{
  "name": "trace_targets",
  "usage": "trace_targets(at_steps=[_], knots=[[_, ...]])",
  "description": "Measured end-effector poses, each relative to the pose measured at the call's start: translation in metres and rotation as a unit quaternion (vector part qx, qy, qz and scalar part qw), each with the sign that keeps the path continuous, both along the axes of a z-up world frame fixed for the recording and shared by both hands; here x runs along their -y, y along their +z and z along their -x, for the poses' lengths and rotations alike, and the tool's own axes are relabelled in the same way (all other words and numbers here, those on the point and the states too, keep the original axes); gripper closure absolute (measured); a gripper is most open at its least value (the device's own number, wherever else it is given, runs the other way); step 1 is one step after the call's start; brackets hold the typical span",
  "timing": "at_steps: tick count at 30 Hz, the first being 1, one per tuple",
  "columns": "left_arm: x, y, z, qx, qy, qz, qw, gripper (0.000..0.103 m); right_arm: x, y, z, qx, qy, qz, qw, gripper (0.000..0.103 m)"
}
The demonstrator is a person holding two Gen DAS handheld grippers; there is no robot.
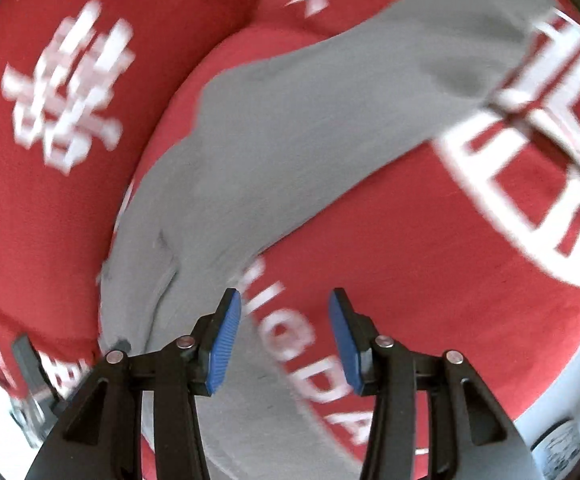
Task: Fold small clothes
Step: 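Grasp the cuff of the other sleeve with the right tool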
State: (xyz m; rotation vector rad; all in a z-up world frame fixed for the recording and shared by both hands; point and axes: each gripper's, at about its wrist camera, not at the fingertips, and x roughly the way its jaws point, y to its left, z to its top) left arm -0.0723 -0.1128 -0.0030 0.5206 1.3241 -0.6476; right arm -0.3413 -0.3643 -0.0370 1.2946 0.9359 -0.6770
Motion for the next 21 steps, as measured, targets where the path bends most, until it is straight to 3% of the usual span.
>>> trace_targets(at_steps=[10, 14, 21], knots=[[0.050, -0.009, 0.026, -0.014, -0.029, -0.010, 0.9994, 0.008, 0.078, -0.013, 0.087, 0.010, -0.143, 0.001, 0.990, 0.053], [0.063, -0.008, 0.020, -0.013, -0.038, -0.005, 0.9992, 0.008, 0.102, -0.028, 0.093, 0.033, -0.193, -0.004, 0.981, 0.053], [0.076, -0.007, 0.021, -0.015, -0.041, 0.000, 0.9991, 0.008, 0.127, -0.042, 0.080, 0.086, -0.220, -0.023, 0.971, 0.053]])
